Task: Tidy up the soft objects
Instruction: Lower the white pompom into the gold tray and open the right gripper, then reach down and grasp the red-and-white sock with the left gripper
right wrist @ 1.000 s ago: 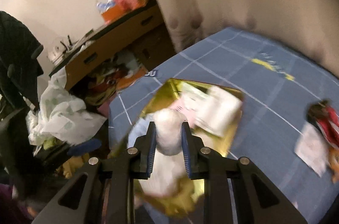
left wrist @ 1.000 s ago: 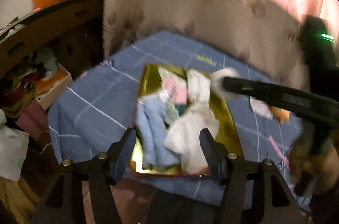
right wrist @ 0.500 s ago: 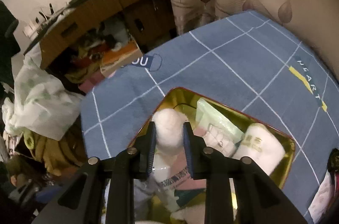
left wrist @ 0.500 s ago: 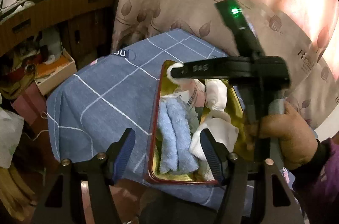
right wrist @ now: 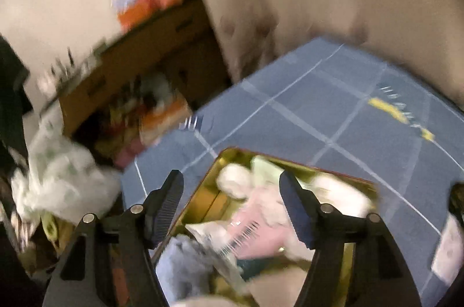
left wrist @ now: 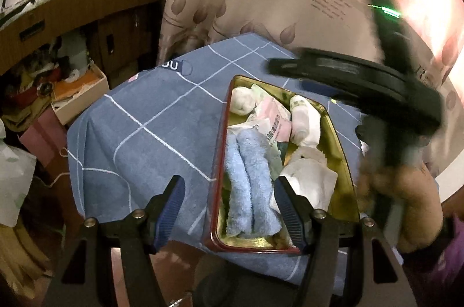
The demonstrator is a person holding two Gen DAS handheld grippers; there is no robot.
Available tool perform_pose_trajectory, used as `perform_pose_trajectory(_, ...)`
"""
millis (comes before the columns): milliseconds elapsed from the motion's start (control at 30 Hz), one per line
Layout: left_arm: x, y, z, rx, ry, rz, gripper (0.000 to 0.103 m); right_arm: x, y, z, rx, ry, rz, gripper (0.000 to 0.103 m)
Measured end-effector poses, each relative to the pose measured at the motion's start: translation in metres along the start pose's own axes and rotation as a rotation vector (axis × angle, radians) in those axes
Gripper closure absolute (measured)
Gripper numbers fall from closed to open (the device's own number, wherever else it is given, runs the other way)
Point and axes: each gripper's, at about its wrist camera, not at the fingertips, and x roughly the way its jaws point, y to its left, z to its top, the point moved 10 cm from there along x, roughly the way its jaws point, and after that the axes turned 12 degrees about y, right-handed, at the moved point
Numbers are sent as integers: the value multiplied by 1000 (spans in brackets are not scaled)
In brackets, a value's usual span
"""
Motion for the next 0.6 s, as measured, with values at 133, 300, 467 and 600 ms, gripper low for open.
perform_pose_trajectory(133,-6,-7,-2,36,-23,22,38,-67,-48,-41,67,-158,-171,8)
perform_pose_trajectory(300,-5,-14,-5,71,-18,48,38,-133,-145,-130,163,-173,-483,4)
perform_pose_trajectory(467,-11,-21,-4,109,-59,87,38,-181,-256,-212,342,-73,-697,4)
perform_pose_trajectory(600,-12,-31,-7,158,-70,119,38,-208,-330,-265,463,-5,-815,4)
